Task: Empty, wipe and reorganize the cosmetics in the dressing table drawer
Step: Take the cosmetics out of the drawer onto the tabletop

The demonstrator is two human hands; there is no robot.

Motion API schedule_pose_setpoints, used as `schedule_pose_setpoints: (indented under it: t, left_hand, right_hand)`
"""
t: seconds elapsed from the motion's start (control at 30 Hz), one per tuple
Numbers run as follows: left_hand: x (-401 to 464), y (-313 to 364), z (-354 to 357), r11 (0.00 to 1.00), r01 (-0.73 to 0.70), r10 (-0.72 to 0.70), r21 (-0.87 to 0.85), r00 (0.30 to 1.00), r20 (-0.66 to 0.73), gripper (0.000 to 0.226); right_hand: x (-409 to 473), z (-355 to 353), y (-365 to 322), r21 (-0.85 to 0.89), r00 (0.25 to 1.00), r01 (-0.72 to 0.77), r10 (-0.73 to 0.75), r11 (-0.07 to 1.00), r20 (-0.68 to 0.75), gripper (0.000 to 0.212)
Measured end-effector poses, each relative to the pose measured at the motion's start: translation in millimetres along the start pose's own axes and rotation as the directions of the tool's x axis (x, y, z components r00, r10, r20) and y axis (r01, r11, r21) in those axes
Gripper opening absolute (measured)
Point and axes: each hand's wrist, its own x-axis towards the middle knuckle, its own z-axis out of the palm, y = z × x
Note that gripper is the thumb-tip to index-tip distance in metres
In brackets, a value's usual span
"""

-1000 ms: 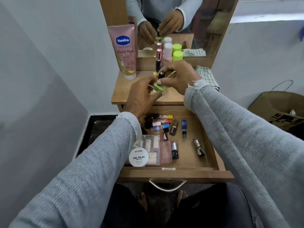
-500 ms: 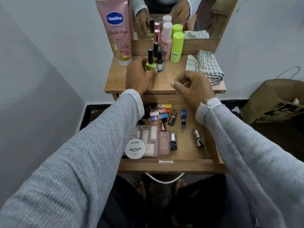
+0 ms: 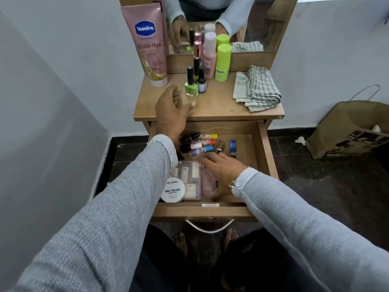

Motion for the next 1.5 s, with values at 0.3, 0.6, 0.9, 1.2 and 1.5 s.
schedule_pose_setpoints:
  t: [0.3,0.6,0.9,1.2,1.5]
  left_hand:
    - [-40.5,2.1,-17.0,0.988,0.094,-0.085,-0.124,0.994,0.072,0.076]
    - [-71.1,8.4,-31.8,0.995,0.063,-0.059,-0.079,0.997,0.045,0.037]
    - [-83.3,24.0,-37.8,0.993,0.109,-0.066,-0.041,0.817,0.573,0.023]
    - [-52.9,39.6,-33.5,0.993,-0.06,0.104,-0.101,0.852,0.512,0.017]
    - [-10.0,51.8,-17.6,0.981,-0.139,0.187,-0.137,0.871,0.454,0.014]
  right_hand:
    - [8.8,8.7,-5.8,-0.001,0.999,-0.022,0.022,1.0,-0.041,0.119]
    - [-6.3,-2.4,-2.6,0.24,0.97,0.034,0.026,0.97,-0.243,0.099]
    - [-27.4,-60.0,10.1,0.117,0.67,0.29,-0.115,0.95,-0.733,0.095]
    - [-42.9,-86.4,26.1,0.507,0.718,0.316,0.147,0.802,-0.681,0.114]
    - [-14.5,-107.6,45.4,0.722,0.737,0.278,0.341,0.634,-0.584,0.028]
